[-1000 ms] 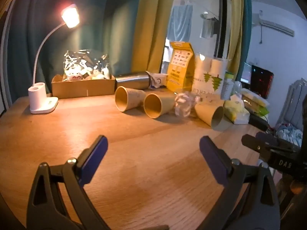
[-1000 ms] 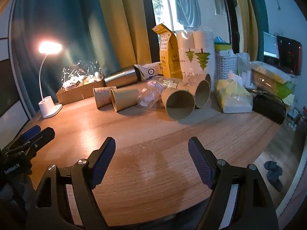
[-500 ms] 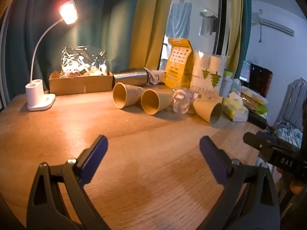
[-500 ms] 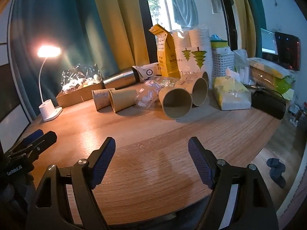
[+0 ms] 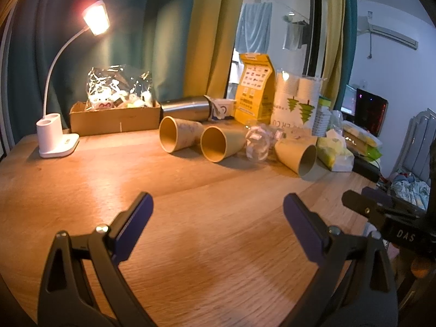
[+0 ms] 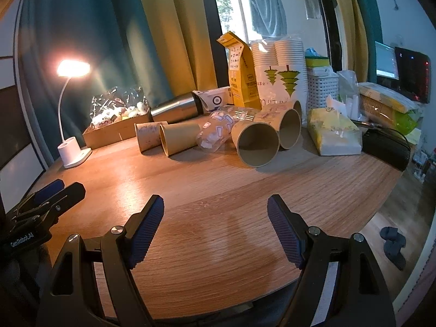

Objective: Flip cup upside down

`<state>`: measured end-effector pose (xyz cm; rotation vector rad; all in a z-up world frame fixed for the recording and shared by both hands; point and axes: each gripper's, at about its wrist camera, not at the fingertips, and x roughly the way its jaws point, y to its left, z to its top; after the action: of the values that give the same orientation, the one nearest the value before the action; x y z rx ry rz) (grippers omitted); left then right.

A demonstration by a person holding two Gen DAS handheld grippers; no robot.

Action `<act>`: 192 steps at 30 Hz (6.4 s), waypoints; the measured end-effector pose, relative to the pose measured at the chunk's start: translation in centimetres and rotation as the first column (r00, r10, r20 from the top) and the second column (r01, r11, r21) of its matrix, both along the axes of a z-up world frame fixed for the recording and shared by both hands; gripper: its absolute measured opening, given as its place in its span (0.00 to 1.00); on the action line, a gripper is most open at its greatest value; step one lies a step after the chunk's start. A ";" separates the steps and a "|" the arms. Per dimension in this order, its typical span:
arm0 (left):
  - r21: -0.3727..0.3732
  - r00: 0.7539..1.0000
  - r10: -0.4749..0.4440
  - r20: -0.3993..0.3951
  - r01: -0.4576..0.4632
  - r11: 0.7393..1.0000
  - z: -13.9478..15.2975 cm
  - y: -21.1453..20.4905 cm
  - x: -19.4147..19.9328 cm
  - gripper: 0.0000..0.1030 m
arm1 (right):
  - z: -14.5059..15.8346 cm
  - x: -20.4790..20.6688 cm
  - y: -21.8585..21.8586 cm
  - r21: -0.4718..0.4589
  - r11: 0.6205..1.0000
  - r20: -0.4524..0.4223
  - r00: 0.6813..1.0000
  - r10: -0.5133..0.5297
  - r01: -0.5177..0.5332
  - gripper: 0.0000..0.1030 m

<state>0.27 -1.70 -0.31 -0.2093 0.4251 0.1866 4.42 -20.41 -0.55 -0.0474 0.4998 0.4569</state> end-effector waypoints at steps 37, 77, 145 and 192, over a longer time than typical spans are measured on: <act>0.083 0.997 -0.021 0.072 0.015 0.996 1.6 -1.4 -0.8 0.95 | 0.2 -0.2 -0.4 0.017 1.000 0.028 1.000 -0.008 0.008 0.79; 0.084 0.998 -0.020 0.066 0.014 0.996 1.6 -1.5 -0.6 0.95 | 0.1 -0.2 -0.5 0.020 1.000 0.027 1.000 -0.006 0.006 0.79; -0.423 0.765 -0.239 -0.597 -0.047 0.905 -1.8 -1.7 44.6 0.69 | 2.0 18.9 -7.8 0.224 0.972 -0.107 0.993 -0.045 0.069 0.79; 0.032 0.782 -0.624 -0.001 0.624 0.781 3.2 -7.2 3.9 0.65 | 5.1 2.0 0.9 0.335 0.914 -0.187 0.934 0.304 -0.230 0.79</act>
<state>4.13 -8.88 2.92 -0.0284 0.4609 -0.4684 6.43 -19.52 4.50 0.2460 0.6538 0.8149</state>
